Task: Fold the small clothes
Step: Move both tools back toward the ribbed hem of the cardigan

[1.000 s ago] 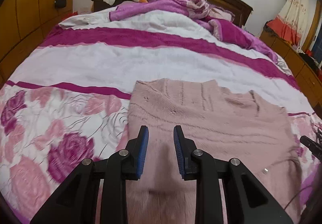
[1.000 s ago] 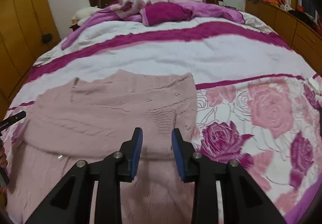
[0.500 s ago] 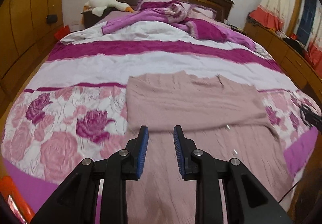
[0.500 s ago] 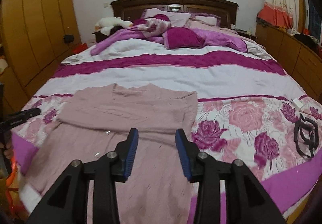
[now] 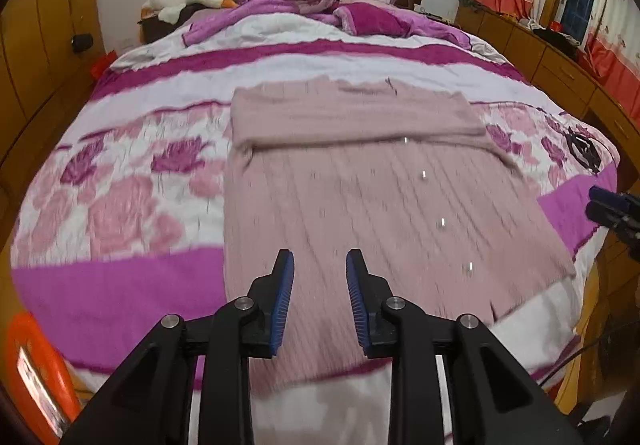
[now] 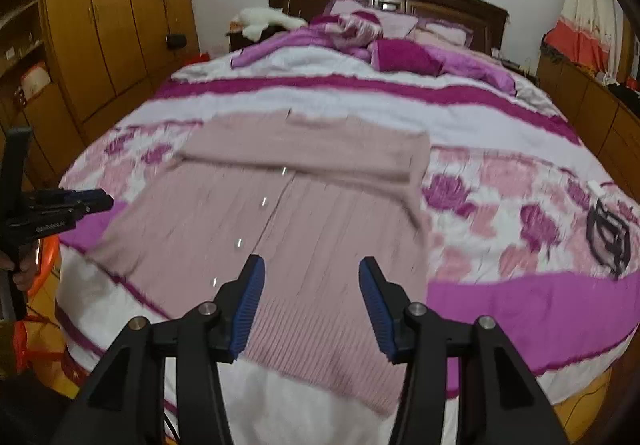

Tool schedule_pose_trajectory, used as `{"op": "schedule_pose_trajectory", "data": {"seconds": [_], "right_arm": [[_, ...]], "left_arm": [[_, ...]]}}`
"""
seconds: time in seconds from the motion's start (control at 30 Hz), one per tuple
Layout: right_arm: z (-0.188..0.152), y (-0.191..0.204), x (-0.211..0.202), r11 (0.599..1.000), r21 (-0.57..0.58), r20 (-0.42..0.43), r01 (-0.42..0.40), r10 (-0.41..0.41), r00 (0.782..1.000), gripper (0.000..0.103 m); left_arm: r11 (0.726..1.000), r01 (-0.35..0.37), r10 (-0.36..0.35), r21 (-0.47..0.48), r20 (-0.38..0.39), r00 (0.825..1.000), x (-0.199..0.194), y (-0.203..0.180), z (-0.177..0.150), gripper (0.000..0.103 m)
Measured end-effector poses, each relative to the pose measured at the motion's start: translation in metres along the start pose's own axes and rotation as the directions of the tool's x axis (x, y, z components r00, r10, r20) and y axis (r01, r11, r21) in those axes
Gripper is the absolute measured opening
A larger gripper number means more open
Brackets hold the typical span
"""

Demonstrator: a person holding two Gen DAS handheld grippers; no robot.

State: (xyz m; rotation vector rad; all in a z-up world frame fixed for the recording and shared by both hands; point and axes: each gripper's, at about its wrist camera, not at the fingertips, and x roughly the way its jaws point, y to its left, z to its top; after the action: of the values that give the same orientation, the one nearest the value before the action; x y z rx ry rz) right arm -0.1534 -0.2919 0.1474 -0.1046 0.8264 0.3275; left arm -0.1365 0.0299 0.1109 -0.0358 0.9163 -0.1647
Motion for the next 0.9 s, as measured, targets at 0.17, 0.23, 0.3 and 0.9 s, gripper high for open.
{"op": "schedule_pose_trajectory", "data": {"seconds": [0.17, 0.23, 0.3, 0.9], "right_arm": [[-0.032, 0.014, 0.014, 1.0, -0.014, -0.052, -0.018, 0.017, 0.999, 0.053], [-0.041, 0.02, 0.018, 0.999, -0.035, -0.067, -0.024, 0.022, 0.998, 0.057], [-0.048, 0.024, 0.02, 0.998, -0.055, -0.079, -0.015, 0.011, 0.997, 0.06], [-0.082, 0.033, 0.057, 0.98, -0.18, -0.167, 0.079, -0.109, 0.98, 0.068]], "left_arm": [[0.998, 0.028, -0.026, 0.063, -0.038, 0.999, 0.002, -0.01, -0.029, 0.013], [0.993, 0.028, -0.021, 0.116, -0.062, 0.998, 0.007, -0.018, -0.036, 0.014], [0.987, 0.021, -0.008, 0.157, -0.083, 0.997, 0.011, -0.023, -0.043, 0.014], [0.95, -0.052, 0.088, 0.309, -0.103, 0.991, 0.035, -0.033, -0.064, 0.016]]}}
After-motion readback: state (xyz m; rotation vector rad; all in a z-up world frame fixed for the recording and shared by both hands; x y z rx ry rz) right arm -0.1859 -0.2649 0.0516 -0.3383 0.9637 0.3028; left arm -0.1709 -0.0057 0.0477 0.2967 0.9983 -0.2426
